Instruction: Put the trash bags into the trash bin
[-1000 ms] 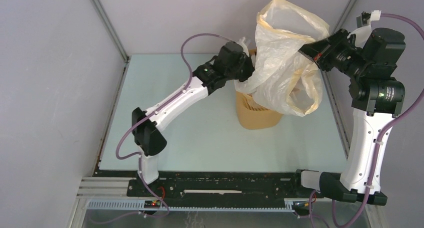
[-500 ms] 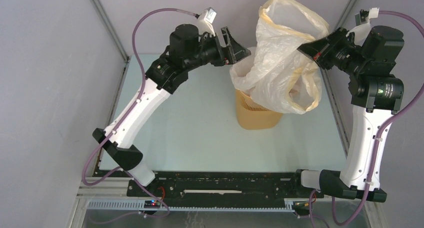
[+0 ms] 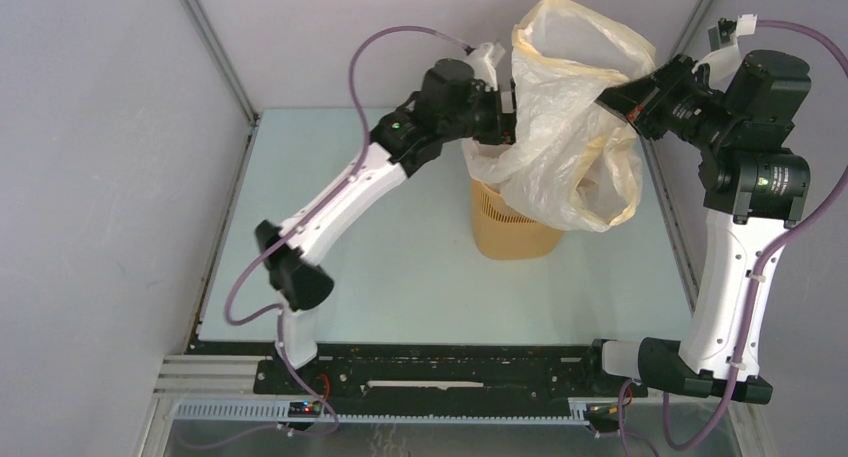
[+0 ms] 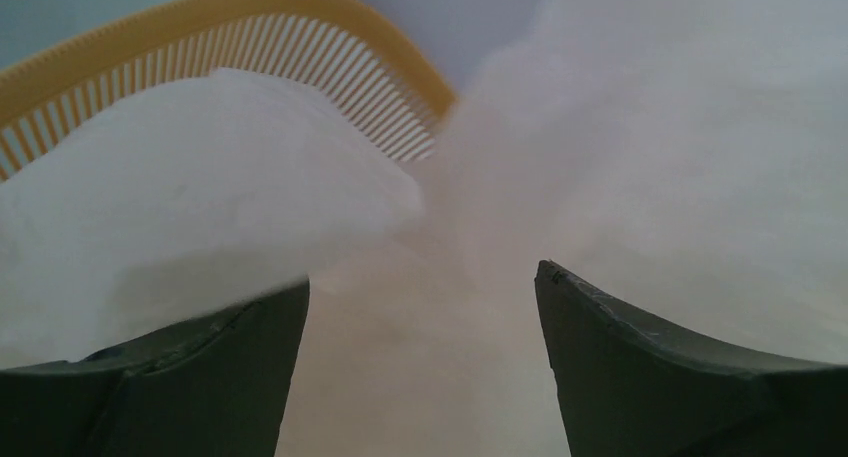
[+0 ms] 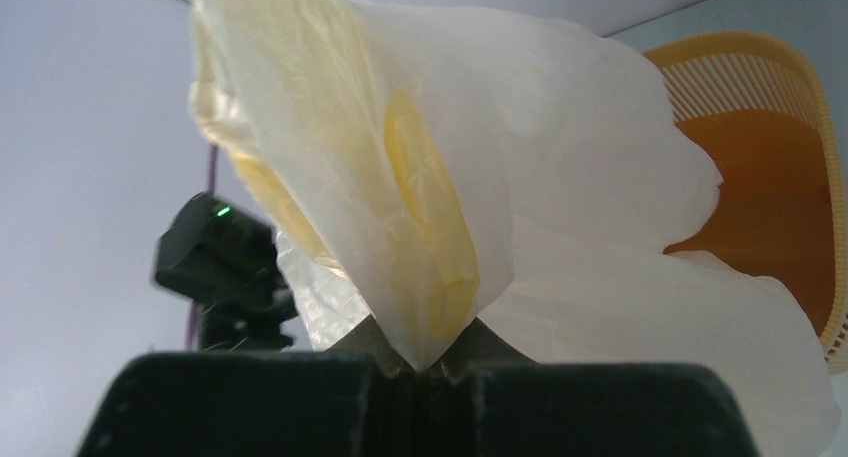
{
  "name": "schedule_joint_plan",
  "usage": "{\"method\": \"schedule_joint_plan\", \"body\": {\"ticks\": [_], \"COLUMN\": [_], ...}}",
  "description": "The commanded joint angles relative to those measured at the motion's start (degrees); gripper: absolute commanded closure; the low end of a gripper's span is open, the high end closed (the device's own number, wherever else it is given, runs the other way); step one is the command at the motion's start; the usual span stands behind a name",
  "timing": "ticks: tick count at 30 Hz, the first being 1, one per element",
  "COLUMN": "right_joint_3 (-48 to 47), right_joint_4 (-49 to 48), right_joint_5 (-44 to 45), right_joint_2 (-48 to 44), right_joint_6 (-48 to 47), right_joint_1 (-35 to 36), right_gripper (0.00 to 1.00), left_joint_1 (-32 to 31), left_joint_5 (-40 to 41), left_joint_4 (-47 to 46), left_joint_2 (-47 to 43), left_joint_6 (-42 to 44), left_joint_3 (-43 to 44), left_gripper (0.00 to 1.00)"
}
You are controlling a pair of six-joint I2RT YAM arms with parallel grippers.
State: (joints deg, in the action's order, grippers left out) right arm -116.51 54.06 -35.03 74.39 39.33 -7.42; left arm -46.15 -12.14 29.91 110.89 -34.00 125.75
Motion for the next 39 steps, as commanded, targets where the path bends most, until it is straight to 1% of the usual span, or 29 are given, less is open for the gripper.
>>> {"method": "schedule_joint_plan", "body": {"ticks": [1,4,7,9,12,14,17,20,25,31,34,36,39], "right_joint_3": [0.4,1.2,2.4,2.6,2.1,1.0,-2.0,-5.8,-9.6,-14.5,-15.3,-13.6,-9.5], "right_joint_4": [-2.0,-1.6,-1.7,-1.7,-1.9,-2.1,-2.1,-1.8,-1.9,-0.2,2.7,3.7,2.7], "right_joint_5": [-0.8,1.1,2.3,2.4,3.2,3.5,3.1,1.8,1.1,2.3,5.2,6.7,9.6], "right_joint_2": [0.7,1.3,2.4,3.6,5.4,6.6,8.8,11.4,14.0,16.3,15.6,13.8,10.0], "right_joint_6": [-1.7,-4.5,-6.4,-6.9,-7.1,-6.8,-6.1,-5.4,-5.9,-7.3,-8.3,-8.4,-8.4], "right_joint_1": [-0.3,-0.5,-0.4,-0.1,0.8,1.4,1.7,1.1,-0.3,-2.2,-3.1,-3.4,-2.5], "right_gripper": [1.00,1.00,1.00,1.00,1.00,1.00,1.00,1.00,1.00,1.00,1.00,1.00,1.00], "left_joint_1": [-0.7,-1.5,-2.1,-2.1,-1.9,-1.6,-0.3,1.2,4.9,7.9,8.9,9.2,9.2], "left_joint_5": [1.6,-0.3,-0.1,1.1,2.1,1.3,-0.7,-1.2,-2.5,-2.6,-2.7,-3.6,-5.8], "left_joint_4": [1.8,1.4,2.7,4.4,6.8,7.8,7.8,7.6,3.3,3.7,4.6,5.2,5.4], "left_joint_2": [6.3,6.6,4.4,3.0,1.6,1.0,-1.5,-6.8,-17.7,-23.8,-26.3,-27.6,-29.4], "left_joint_6": [2.9,3.8,7.2,9.0,9.8,8.6,5.2,4.4,3.2,2.9,3.2,4.1,5.0], "left_joint_3": [3.8,-1.8,-5.6,-4.9,0.8,4.1,4.4,0.3,-11.2,-18.7,-21.3,-23.5,-27.5], "left_gripper": [0.15,0.23,0.24,0.24,0.19,0.12,0.07,0.06,0.00,0.00,0.01,0.04,0.15]}}
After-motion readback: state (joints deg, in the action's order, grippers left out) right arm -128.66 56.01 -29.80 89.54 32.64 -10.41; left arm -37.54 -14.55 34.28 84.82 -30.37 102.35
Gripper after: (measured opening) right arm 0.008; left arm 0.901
